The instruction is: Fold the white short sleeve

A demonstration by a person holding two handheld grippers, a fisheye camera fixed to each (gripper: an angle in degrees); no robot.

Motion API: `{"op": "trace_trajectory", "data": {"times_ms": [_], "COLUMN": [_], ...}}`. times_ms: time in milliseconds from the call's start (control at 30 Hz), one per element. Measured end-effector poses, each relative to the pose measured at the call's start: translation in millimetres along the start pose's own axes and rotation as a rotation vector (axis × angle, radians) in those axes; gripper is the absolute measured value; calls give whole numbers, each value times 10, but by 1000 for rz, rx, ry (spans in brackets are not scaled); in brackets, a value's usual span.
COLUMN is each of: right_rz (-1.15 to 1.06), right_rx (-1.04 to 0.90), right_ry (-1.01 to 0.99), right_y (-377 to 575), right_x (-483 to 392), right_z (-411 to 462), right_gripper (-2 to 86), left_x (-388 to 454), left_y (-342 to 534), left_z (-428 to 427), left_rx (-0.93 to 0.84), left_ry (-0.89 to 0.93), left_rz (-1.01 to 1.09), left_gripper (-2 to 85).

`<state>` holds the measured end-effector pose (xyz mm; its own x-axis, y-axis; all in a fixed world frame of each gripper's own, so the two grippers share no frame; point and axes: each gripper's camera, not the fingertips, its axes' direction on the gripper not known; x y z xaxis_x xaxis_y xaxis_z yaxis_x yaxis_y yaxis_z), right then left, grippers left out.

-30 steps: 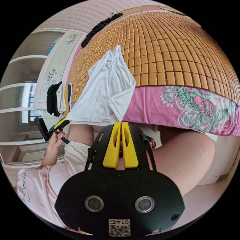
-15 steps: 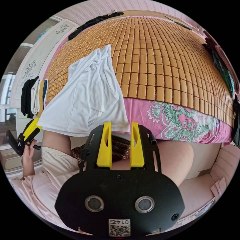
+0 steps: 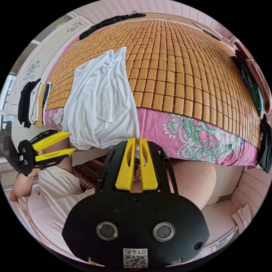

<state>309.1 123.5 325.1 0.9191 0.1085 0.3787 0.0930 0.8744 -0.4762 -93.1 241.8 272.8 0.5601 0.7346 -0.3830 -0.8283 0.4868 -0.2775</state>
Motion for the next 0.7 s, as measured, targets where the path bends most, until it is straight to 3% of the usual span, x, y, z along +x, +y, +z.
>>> {"op": "trace_trajectory", "data": {"times_ms": [233,400,700], "right_rz": [-1,1,28], "right_rx": [-16,-48,64], "right_ry": [-87,-84,-297], "right_y": [-40,-75,127], "right_x": [133,183,514], "right_z": [65,96,-372], "right_gripper": [48,30,5], "left_x": [-87,-288,-934], "left_y": [-19,332,1310], "left_z": [204,-115,-815], "left_rx": [-109,5,304], "left_ry": [-87,-29,99], "left_rz": [-14,-95,-304], "left_gripper": [45,17,3]}}
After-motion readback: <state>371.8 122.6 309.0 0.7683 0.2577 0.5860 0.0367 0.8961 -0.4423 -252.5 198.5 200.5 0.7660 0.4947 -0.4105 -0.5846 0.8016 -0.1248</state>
